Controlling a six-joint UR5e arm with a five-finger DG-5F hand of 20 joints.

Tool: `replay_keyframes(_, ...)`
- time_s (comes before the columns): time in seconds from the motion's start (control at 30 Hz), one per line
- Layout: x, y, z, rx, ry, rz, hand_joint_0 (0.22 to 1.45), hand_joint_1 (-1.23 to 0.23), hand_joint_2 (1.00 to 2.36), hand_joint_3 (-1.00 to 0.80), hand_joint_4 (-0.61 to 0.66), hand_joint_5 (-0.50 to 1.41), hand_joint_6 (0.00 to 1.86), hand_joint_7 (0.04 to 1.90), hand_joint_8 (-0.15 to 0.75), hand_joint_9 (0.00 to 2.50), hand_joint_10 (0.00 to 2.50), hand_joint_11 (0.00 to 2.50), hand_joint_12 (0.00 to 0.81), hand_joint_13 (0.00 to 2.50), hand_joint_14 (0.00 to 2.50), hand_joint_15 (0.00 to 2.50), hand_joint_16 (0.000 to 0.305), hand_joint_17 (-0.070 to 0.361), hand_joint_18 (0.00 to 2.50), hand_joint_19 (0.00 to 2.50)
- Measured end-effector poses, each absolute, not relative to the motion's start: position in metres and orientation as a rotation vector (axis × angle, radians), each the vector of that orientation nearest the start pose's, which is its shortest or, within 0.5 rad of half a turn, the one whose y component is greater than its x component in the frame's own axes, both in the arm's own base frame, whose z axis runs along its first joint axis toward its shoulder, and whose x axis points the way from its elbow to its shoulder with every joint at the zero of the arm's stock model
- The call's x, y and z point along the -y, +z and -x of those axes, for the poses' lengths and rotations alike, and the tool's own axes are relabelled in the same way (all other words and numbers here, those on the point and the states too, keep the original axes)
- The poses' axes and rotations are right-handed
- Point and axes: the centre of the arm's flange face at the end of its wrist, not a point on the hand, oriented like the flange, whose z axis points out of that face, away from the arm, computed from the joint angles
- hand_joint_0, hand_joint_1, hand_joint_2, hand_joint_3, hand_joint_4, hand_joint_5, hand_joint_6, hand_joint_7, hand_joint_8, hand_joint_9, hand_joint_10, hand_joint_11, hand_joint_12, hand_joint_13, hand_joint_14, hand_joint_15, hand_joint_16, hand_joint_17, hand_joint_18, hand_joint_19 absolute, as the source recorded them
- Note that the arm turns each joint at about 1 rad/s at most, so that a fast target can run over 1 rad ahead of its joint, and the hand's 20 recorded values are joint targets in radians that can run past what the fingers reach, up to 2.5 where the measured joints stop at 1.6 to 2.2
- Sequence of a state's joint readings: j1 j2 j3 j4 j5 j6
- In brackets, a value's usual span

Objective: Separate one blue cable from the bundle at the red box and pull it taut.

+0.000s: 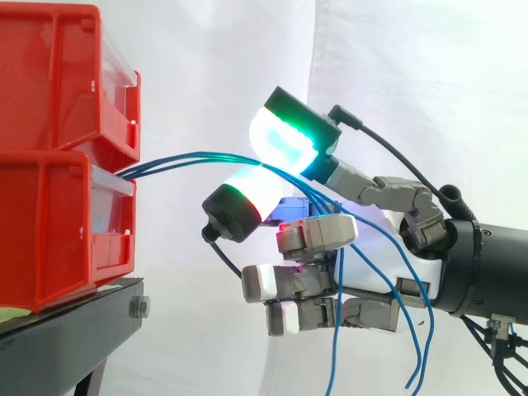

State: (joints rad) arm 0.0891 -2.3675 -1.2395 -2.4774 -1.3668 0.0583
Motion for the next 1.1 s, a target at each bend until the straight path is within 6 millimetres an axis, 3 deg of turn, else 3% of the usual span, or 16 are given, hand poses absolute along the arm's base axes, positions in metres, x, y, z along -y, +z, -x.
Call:
replay_keyframes(0.47, 0.0839, 0.2049, -0.7803, -0.941, 1.279, -1.172, 0.49, -0.50, 1.00, -0.50, 0.07, -0.13, 0.81, 1.21, 0.324, 1.46, 0.03, 1.58, 0.436, 1.13, 0.03, 0.74, 0.060, 0.136, 1.04, 0.86)
replay_keyframes(0.73, 0.0838, 0.2047, -0.7803, -0.940, 1.281, -1.174, 0.38, -0.69, 1.00, -0.50, 0.11, -0.13, 0.81, 1.17, 0.374, 1.47, 0.02, 1.54, 0.473, 1.16, 0.02, 0.71, 0.070, 0.158, 1.12, 0.79)
replay_keyframes(0.9, 0.0838, 0.2050, -0.7802, -0.940, 1.281, -1.174, 0.46, -0.87, 1.00, -0.50, 0.09, -0.14, 0.79, 1.24, 0.325, 1.41, 0.03, 1.55, 0.424, 1.08, 0.03, 0.73, 0.061, 0.136, 0.99, 0.80)
replay_keyframes(0.97, 0.0838, 0.2050, -0.7802, -0.940, 1.281, -1.174, 0.62, -0.84, 1.00, -0.50, 0.05, -0.15, 0.81, 1.27, 0.288, 1.38, 0.03, 1.57, 0.387, 1.05, 0.03, 0.74, 0.052, 0.118, 0.91, 0.84)
replay_keyframes(1.1, 0.0839, 0.2051, -0.7802, -0.939, 1.282, -1.173, 0.65, -0.84, 1.01, -0.37, 0.02, -0.15, 0.83, 1.31, 0.291, 1.39, 0.03, 1.59, 0.389, 1.06, 0.03, 0.75, 0.052, 0.118, 0.91, 0.86)
